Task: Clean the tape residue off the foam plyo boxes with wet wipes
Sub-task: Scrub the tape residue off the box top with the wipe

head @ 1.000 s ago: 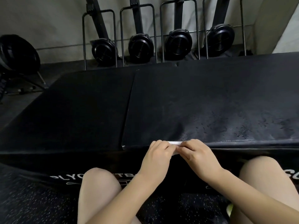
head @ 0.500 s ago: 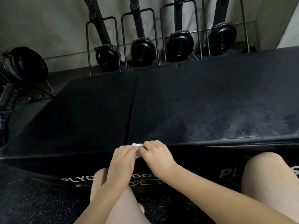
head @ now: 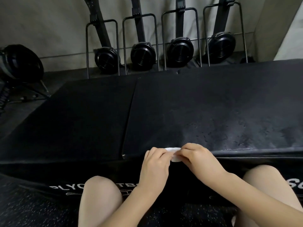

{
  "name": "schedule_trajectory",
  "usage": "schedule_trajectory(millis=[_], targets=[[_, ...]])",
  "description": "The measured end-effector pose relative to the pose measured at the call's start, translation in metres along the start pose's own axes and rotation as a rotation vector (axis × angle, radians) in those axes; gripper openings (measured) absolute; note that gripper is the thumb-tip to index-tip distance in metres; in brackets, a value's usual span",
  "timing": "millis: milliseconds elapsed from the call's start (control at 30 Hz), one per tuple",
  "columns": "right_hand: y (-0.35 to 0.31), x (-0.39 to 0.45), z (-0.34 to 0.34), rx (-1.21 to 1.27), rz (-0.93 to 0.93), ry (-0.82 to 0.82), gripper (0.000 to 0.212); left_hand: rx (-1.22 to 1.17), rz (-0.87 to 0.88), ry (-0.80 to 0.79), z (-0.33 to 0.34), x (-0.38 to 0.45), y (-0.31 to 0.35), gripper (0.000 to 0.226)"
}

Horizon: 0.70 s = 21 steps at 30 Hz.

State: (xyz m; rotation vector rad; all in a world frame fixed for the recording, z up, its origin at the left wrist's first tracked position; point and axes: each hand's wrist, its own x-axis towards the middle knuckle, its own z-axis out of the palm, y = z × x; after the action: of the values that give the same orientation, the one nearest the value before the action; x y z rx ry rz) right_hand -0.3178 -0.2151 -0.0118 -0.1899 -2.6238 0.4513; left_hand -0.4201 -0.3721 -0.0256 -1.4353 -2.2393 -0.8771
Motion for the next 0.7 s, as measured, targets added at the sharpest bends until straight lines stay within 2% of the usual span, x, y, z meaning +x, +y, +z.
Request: schedule_trajectory(millis=[67, 167, 233, 333, 400, 467, 567, 700], targets=[[0.003, 0.008, -0.008, 0.061, 0.008, -0.002, 0.012, 0.024, -0.013, 0.016, -0.01, 0.012, 0.0, 0.022], [0.002, 0.031, -0.021, 0.036, 0.002, 0.049, 0.016, 0.042, -0.033, 0.028, -0.028, 0.036, 0.001, 0.018], [0.0, 0.046, -0.023, -0.087, -0.03, 0.022, 0.018, 0.117, -0.031, -0.07, -0.033, 0.053, 0.0, 0.017], [0.001, 0.053, -0.014, -0.217, -0.059, -0.126, 0.025, 0.2, -0.013, -0.311, -0.028, 0.062, -0.004, 0.019], [0.009, 0.051, -0.006, -0.171, -0.035, -0.208, 0.009, 0.184, 0.0, -0.383, -0.017, 0.058, -0.01, 0.019], [0.019, 0.048, 0.001, -0.083, 0.029, -0.219, 0.012, 0.173, 0.005, -0.378, -0.007, 0.055, -0.019, 0.023], [0.027, 0.052, 0.013, -0.114, 0.045, -0.138, 0.005, 0.175, 0.021, -0.31, 0.002, 0.061, -0.026, 0.023], [0.034, 0.081, 0.019, -0.153, 0.027, -0.086, 0.021, 0.283, 0.041, -0.36, 0.01, 0.094, -0.033, 0.027]])
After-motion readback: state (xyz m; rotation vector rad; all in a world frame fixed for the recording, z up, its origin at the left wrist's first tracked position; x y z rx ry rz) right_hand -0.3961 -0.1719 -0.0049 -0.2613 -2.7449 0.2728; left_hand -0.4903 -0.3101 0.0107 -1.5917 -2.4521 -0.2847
